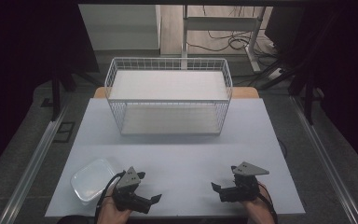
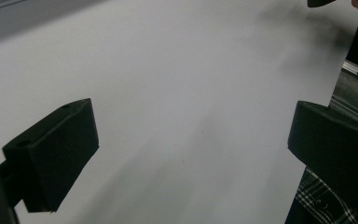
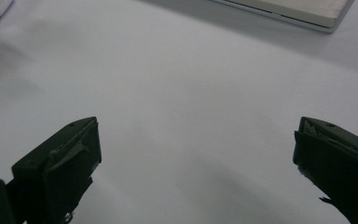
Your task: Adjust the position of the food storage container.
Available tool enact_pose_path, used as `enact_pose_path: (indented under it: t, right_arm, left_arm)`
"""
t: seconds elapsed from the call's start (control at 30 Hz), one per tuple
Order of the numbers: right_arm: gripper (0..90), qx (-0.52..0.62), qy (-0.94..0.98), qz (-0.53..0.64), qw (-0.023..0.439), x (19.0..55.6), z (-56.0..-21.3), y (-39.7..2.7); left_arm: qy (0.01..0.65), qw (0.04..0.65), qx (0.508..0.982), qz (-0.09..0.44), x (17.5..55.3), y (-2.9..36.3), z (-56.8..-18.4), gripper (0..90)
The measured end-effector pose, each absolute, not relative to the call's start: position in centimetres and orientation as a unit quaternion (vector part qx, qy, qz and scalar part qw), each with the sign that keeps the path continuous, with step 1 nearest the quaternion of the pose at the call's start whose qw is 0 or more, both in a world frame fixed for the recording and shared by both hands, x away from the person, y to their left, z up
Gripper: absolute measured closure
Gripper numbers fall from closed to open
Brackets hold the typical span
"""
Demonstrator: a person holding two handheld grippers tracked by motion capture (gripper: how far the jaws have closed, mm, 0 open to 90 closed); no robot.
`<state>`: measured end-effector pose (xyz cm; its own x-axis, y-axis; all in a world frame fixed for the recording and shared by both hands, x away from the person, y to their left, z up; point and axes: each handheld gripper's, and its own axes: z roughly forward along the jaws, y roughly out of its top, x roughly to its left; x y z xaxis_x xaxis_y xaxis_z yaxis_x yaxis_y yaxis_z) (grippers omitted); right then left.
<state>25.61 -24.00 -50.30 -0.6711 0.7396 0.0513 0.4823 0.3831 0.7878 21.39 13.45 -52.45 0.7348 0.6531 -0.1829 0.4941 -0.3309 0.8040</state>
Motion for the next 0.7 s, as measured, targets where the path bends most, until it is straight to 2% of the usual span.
enact_pose_path:
  t: [0.57,0.7]
  right_arm:
    - [0.4,0.366,0.825,0.399,0.164,25.69,-50.39,-24.07]
    - [0.4,0.364,0.824,0.401,0.167,25.72,-50.38,-24.1]
  left_arm:
    - [0.36,0.45,0.813,0.087,21.65,13.45,-52.5,0.5]
    - [0.36,0.465,0.805,0.078,21.56,13.75,-51.81,0.5]
